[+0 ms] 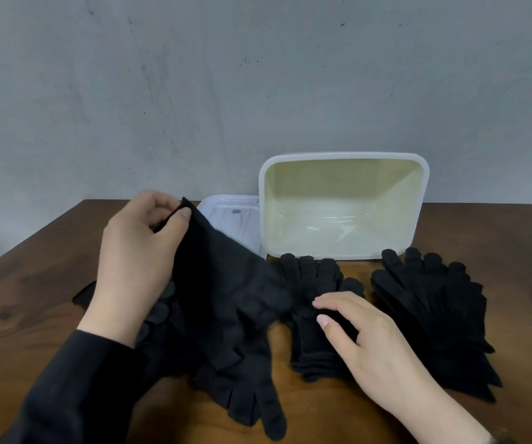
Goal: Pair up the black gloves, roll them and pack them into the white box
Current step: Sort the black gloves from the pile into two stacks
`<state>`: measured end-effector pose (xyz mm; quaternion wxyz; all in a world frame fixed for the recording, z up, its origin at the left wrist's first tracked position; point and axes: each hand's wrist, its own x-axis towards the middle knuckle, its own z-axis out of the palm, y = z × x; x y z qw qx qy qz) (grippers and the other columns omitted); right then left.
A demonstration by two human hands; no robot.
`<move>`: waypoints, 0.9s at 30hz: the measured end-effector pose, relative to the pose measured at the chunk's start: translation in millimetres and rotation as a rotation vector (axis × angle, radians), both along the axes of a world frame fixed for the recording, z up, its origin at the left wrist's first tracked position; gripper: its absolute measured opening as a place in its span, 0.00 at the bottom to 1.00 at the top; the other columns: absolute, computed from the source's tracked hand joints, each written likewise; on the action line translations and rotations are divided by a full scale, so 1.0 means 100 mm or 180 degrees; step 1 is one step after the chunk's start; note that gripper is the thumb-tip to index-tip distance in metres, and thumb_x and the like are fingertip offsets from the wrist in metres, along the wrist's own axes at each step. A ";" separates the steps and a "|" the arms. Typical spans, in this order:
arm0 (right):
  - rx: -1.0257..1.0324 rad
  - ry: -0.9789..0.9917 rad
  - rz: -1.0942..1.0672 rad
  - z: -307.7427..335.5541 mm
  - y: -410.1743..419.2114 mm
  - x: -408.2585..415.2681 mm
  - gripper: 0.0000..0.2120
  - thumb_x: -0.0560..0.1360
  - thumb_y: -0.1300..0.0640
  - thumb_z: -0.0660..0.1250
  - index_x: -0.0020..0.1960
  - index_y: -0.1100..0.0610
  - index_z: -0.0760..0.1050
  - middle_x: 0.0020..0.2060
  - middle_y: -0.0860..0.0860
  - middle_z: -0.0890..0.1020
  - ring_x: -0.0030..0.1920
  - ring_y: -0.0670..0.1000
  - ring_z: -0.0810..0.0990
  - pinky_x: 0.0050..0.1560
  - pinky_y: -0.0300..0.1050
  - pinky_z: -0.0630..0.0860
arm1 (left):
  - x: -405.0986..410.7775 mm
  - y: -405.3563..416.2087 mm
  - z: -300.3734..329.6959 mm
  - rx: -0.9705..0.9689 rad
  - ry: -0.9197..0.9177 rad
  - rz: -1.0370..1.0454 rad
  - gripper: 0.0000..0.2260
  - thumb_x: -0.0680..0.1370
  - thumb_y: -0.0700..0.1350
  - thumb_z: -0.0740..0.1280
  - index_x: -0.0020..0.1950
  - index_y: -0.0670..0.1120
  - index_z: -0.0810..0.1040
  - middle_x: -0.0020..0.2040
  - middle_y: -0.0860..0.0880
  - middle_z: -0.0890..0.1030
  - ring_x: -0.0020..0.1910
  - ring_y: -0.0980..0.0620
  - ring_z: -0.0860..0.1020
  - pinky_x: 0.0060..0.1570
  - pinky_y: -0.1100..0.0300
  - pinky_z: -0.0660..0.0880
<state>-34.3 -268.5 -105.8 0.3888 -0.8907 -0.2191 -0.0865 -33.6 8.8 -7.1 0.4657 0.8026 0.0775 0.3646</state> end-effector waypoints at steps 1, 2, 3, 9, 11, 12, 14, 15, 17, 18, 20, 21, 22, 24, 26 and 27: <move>0.0168 -0.0105 -0.0076 0.03 0.00 -0.02 0.11 0.80 0.46 0.62 0.60 0.40 0.77 0.58 0.31 0.77 0.59 0.34 0.74 0.55 0.28 0.70 | 0.01 -0.09 0.04 -0.0284 -0.0122 -0.0059 0.02 0.78 0.47 0.70 0.46 0.52 0.79 0.38 0.55 0.83 0.37 0.55 0.81 0.35 0.52 0.79; 0.0406 -0.0227 -0.0180 0.06 0.01 -0.04 0.11 0.79 0.46 0.63 0.59 0.41 0.77 0.57 0.34 0.78 0.57 0.37 0.77 0.52 0.28 0.71 | 0.02 -0.19 0.06 -0.0569 -0.0227 -0.0146 0.01 0.78 0.45 0.69 0.47 0.50 0.78 0.36 0.55 0.83 0.34 0.55 0.79 0.29 0.54 0.78; 0.0672 -0.0368 -0.0282 0.09 0.00 -0.05 0.11 0.79 0.47 0.63 0.59 0.43 0.78 0.55 0.36 0.79 0.55 0.40 0.78 0.50 0.29 0.72 | 0.04 -0.30 0.08 -0.0816 -0.0291 -0.0245 0.01 0.78 0.44 0.69 0.48 0.49 0.78 0.34 0.55 0.82 0.31 0.55 0.77 0.24 0.57 0.75; 0.1566 -0.0462 -0.0198 0.14 -0.02 -0.11 0.13 0.77 0.48 0.68 0.61 0.45 0.77 0.53 0.44 0.80 0.57 0.50 0.80 0.52 0.40 0.78 | 0.03 -0.86 -0.16 -0.1484 -0.0004 -0.1316 0.07 0.80 0.40 0.67 0.54 0.51 0.74 0.39 0.39 0.80 0.36 0.43 0.79 0.31 0.55 0.77; 0.1466 -0.0054 0.0163 0.15 0.01 -0.15 0.27 0.72 0.44 0.71 0.70 0.41 0.71 0.62 0.42 0.79 0.64 0.48 0.77 0.53 0.39 0.78 | 0.02 -0.98 -0.31 -0.1299 0.0262 -0.1732 0.10 0.78 0.44 0.68 0.55 0.57 0.73 0.42 0.32 0.76 0.38 0.41 0.77 0.40 0.49 0.76; 0.1325 0.0113 0.0256 0.17 0.03 -0.16 0.33 0.70 0.42 0.72 0.73 0.39 0.67 0.65 0.38 0.76 0.67 0.44 0.74 0.54 0.37 0.77 | 0.01 -1.01 -0.36 -0.1133 0.0404 -0.1927 0.12 0.76 0.46 0.68 0.57 0.59 0.73 0.43 0.32 0.76 0.39 0.39 0.77 0.46 0.45 0.77; 0.1251 0.0239 0.0109 0.18 0.07 -0.18 0.35 0.70 0.40 0.74 0.73 0.35 0.63 0.65 0.31 0.74 0.67 0.36 0.72 0.57 0.34 0.75 | -0.02 -1.04 -0.42 -0.0738 0.0631 -0.2299 0.15 0.78 0.46 0.66 0.62 0.61 0.72 0.44 0.35 0.79 0.47 0.37 0.79 0.56 0.39 0.76; 0.1335 0.0208 -0.0051 0.18 0.08 -0.18 0.32 0.71 0.41 0.74 0.72 0.34 0.66 0.63 0.31 0.76 0.64 0.35 0.74 0.57 0.33 0.75 | -0.04 -1.04 -0.44 -0.0516 0.0690 -0.2454 0.16 0.79 0.45 0.66 0.64 0.61 0.72 0.44 0.39 0.81 0.48 0.41 0.80 0.59 0.42 0.74; 0.1382 0.0059 -0.0288 0.20 0.06 -0.15 0.18 0.76 0.51 0.71 0.64 0.39 0.76 0.53 0.36 0.83 0.55 0.37 0.81 0.53 0.35 0.77 | -0.09 -1.05 -0.44 -0.0177 0.0632 -0.2565 0.14 0.81 0.45 0.64 0.66 0.58 0.72 0.43 0.50 0.83 0.49 0.53 0.81 0.59 0.54 0.74; 0.1266 -0.0005 -0.0377 0.24 0.04 -0.14 0.12 0.78 0.55 0.69 0.57 0.40 0.80 0.44 0.39 0.84 0.45 0.38 0.82 0.46 0.34 0.77 | -0.11 -1.05 -0.44 -0.0137 0.0498 -0.2480 0.13 0.81 0.47 0.63 0.65 0.57 0.73 0.43 0.52 0.84 0.49 0.55 0.82 0.57 0.58 0.75; 0.0961 -0.0010 -0.0483 0.39 0.00 -0.12 0.07 0.80 0.55 0.66 0.49 0.45 0.80 0.30 0.46 0.78 0.28 0.41 0.72 0.30 0.34 0.68 | -0.10 -1.01 -0.43 -0.0331 0.0125 -0.2013 0.09 0.81 0.49 0.61 0.59 0.56 0.77 0.40 0.51 0.84 0.44 0.56 0.82 0.50 0.63 0.76; 0.0813 0.0065 -0.0490 0.50 -0.03 -0.11 0.06 0.80 0.54 0.66 0.47 0.46 0.79 0.29 0.49 0.76 0.25 0.42 0.69 0.27 0.35 0.65 | -0.07 -0.99 -0.43 -0.0529 -0.0024 -0.1705 0.08 0.82 0.47 0.61 0.56 0.55 0.78 0.38 0.50 0.83 0.40 0.57 0.82 0.46 0.64 0.76; 0.0671 0.0162 -0.0481 0.64 -0.05 -0.08 0.06 0.80 0.53 0.66 0.46 0.47 0.79 0.28 0.50 0.77 0.24 0.43 0.69 0.26 0.35 0.65 | -0.04 -0.96 -0.43 -0.0722 -0.0135 -0.1393 0.08 0.82 0.46 0.60 0.53 0.54 0.78 0.36 0.48 0.82 0.37 0.56 0.81 0.43 0.64 0.76; 0.0508 0.0347 -0.0432 0.91 -0.08 0.00 0.06 0.79 0.53 0.67 0.44 0.48 0.80 0.26 0.46 0.78 0.22 0.43 0.73 0.26 0.33 0.68 | 0.01 -0.88 -0.41 -0.1007 -0.0256 -0.0903 0.09 0.83 0.45 0.59 0.50 0.53 0.79 0.34 0.47 0.81 0.34 0.53 0.79 0.40 0.61 0.76; 0.0585 0.0469 -0.0374 1.13 -0.08 0.13 0.06 0.78 0.54 0.68 0.43 0.50 0.81 0.28 0.46 0.82 0.24 0.45 0.78 0.27 0.33 0.71 | 0.03 -0.82 -0.40 -0.1189 -0.0305 -0.0649 0.10 0.83 0.46 0.58 0.50 0.51 0.79 0.33 0.46 0.80 0.33 0.53 0.78 0.39 0.59 0.76; 0.0717 0.0522 -0.0351 1.21 -0.07 0.20 0.06 0.78 0.54 0.69 0.43 0.51 0.81 0.33 0.46 0.84 0.27 0.47 0.82 0.29 0.33 0.72 | 0.04 -0.79 -0.41 -0.1233 -0.0304 -0.0560 0.10 0.84 0.46 0.58 0.50 0.51 0.79 0.34 0.47 0.80 0.33 0.53 0.77 0.40 0.58 0.76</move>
